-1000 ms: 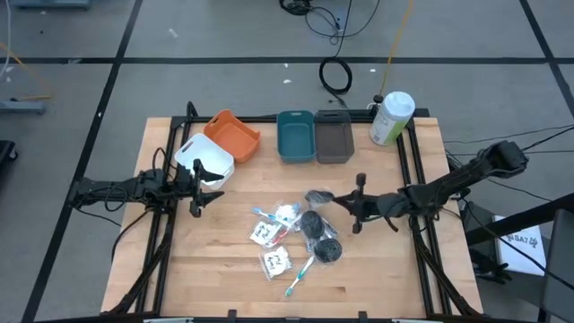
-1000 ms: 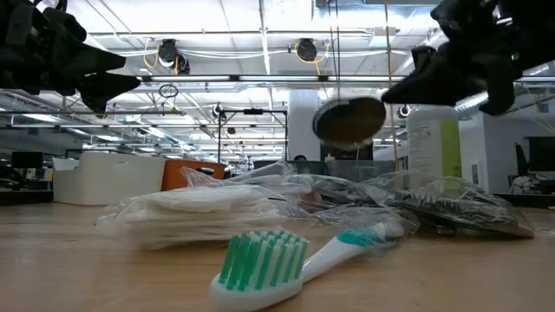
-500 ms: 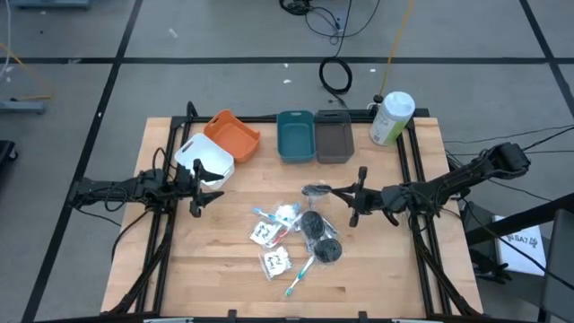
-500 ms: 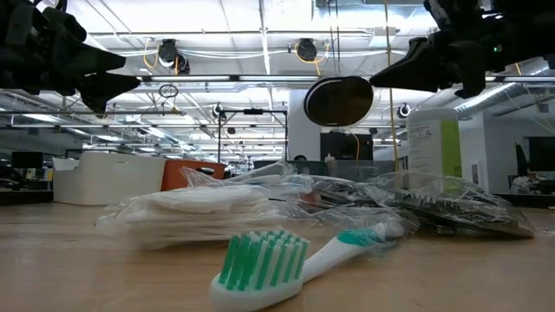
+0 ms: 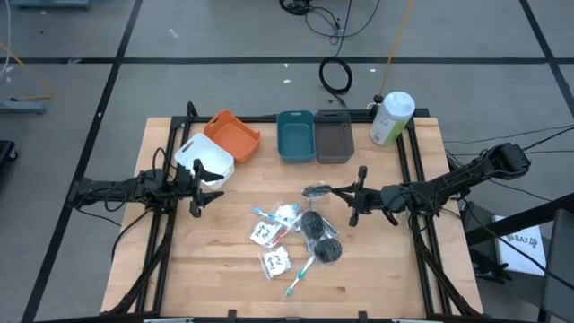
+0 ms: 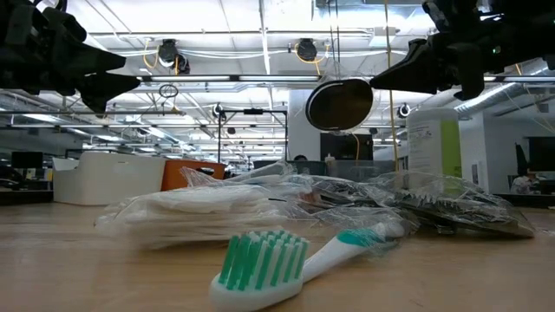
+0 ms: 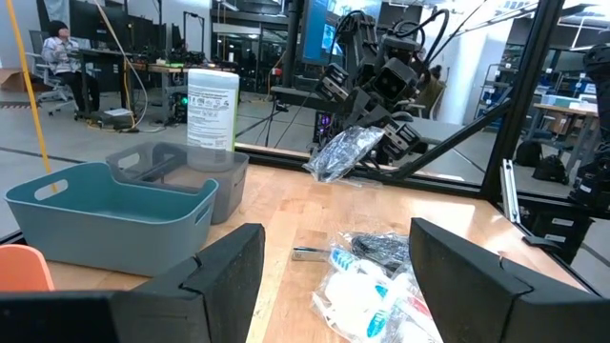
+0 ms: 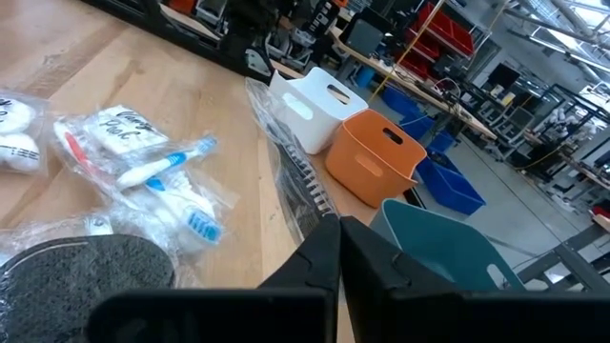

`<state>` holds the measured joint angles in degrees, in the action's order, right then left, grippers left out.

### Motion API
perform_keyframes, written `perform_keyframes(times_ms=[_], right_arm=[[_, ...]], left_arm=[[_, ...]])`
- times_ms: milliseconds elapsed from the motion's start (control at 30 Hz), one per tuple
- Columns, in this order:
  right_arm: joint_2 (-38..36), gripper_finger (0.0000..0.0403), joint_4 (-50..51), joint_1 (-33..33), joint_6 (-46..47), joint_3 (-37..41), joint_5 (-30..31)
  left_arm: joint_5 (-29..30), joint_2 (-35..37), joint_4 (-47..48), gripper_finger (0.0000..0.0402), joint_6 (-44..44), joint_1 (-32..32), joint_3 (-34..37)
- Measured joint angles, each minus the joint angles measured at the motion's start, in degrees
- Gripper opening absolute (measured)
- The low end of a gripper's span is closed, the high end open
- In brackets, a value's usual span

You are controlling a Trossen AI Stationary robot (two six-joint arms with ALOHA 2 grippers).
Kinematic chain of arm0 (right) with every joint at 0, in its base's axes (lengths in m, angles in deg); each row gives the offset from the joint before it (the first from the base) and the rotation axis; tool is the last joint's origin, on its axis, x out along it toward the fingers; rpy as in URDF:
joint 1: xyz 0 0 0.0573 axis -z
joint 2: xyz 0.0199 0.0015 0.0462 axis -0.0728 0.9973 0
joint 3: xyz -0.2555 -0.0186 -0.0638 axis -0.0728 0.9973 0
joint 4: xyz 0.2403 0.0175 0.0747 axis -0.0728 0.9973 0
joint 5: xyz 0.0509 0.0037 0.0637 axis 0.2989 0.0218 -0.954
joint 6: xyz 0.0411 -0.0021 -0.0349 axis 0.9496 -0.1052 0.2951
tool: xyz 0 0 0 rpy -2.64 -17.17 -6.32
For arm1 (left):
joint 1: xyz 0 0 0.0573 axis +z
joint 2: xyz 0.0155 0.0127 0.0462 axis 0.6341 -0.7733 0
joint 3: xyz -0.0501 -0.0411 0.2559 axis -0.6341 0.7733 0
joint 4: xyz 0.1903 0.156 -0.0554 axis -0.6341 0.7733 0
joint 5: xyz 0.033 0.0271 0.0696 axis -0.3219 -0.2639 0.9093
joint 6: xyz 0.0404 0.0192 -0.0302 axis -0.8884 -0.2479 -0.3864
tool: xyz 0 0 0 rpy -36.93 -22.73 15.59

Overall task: Pick & Place Travel size toiletries
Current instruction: Put the top black hairbrush into the orange bin

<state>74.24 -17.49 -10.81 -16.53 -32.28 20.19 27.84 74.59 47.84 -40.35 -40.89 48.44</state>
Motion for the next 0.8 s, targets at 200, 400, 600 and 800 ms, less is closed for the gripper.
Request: perform_keyframes(times_ms=[200,400,600,800], right_arm=[[0.00,0.0000,0.00,0.00,-0.02,-0.01,-0.08],[0.00,0.0000,-3.06,0.08,-1.28,-0.01,-1.53],[0.24,0.0000,-7.11,1.63,-1.39,-0.01,-9.52],[0.26,0.0000,-8.60,3.31,-0.46,-0.01,-12.71]], left_arm=[[0.00,-0.01,0.00,0.0255,0.00,0.01,0.00],[0.00,0.00,0.00,0.0255,0.00,0.00,0.00],[0.00,0.00,0.00,0.0255,0.00,0.01,0.00],[0.00,0.00,0.00,0.0255,0.01,0.01,0.00]])
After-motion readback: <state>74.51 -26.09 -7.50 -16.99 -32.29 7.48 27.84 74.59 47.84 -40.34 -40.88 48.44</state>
